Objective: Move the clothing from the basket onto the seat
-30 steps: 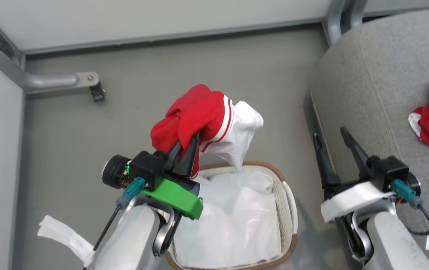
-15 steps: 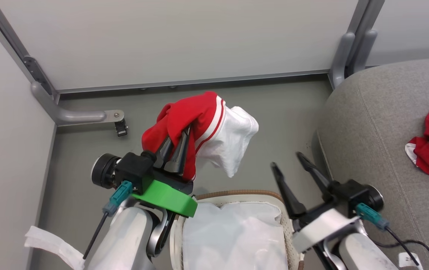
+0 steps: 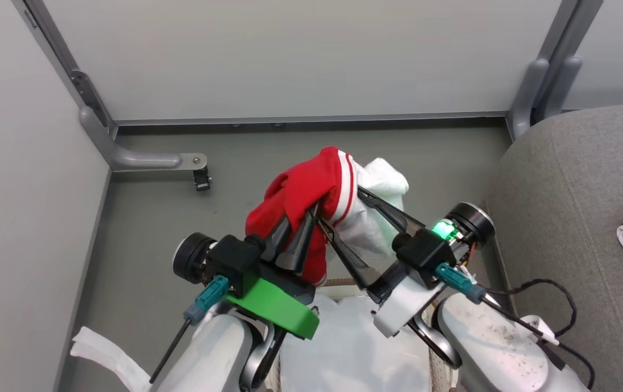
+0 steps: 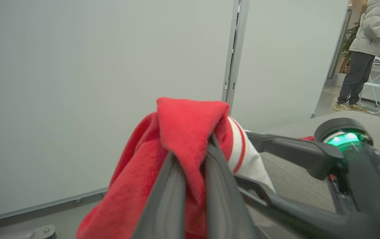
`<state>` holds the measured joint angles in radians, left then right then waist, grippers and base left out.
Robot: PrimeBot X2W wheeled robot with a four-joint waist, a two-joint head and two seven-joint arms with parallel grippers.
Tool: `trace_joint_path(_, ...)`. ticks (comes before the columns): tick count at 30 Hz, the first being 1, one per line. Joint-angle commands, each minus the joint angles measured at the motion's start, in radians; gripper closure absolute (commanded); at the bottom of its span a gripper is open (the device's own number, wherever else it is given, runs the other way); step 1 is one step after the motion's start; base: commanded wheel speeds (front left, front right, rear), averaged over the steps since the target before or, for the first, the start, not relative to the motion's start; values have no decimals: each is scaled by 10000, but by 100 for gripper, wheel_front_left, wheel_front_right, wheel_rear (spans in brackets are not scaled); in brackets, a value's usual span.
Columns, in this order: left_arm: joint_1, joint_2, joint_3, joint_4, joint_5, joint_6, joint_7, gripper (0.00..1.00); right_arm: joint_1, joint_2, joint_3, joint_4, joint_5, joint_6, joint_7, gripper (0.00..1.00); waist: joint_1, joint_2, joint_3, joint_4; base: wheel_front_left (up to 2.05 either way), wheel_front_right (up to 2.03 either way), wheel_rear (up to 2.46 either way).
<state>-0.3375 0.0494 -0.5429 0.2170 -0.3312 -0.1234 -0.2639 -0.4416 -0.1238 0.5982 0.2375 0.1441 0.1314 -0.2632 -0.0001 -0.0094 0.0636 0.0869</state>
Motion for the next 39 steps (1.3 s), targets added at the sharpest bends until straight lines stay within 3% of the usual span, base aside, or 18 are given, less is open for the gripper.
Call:
trace_joint_path(1,147,23,-266,26,-155,-24,-5,100,-206,140,94,709,-247,-14,-20,0,1,94,-104,351,0,0,0)
trace_joint_path(2,142,21,-346,28,-178,-28,-6,100,-322,206,139,982,-295,-14,-21,0,1,94,-118,417,0,0,0)
trace_joint_path(3,134,21,-445,36,-204,-34,-6,100,-440,287,184,1309,-319,-14,-21,24,1,94,-137,497,0,0,0)
trace_joint_path(4,148,21,-540,49,-259,-38,-6,100,-496,362,234,1554,-279,-14,-21,75,1,94,-154,551,0,0,0)
trace_joint_path(5,162,17,-636,54,-289,-42,-6,100,-536,423,291,1826,-173,-14,-19,100,1,94,-172,616,0,0,0)
trace_joint_path(12,239,23,-710,122,-348,79,-3,100,-450,609,-4,2014,513,-14,-21,100,1,94,-170,471,0,0,0)
trace_joint_path(13,258,24,-675,114,-335,87,-1,87,-375,606,-115,1970,578,-14,-21,100,1,94,-155,362,0,0,0)
trace_joint_path(15,284,27,-574,170,-298,110,0,0,-229,604,-298,1879,678,-14,-21,100,1,94,-112,41,0,0,0)
trace_joint_path(20,210,24,-269,178,-177,154,0,0,169,492,-806,1672,867,-14,-23,100,1,94,72,-1137,0,0,0)
trace_joint_path(28,-101,31,110,181,23,77,0,0,842,276,-1809,1210,964,-14,-21,100,1,94,557,-3650,0,0,0)
trace_joint_path(33,-237,40,199,307,97,30,0,0,1220,186,-2419,924,937,-14,-22,100,1,94,792,-4772,0,0,0)
trace_joint_path(39,-271,38,292,549,140,-11,0,0,1153,-69,-2558,659,824,-14,-22,100,1,94,1099,-5589,0,0,0)
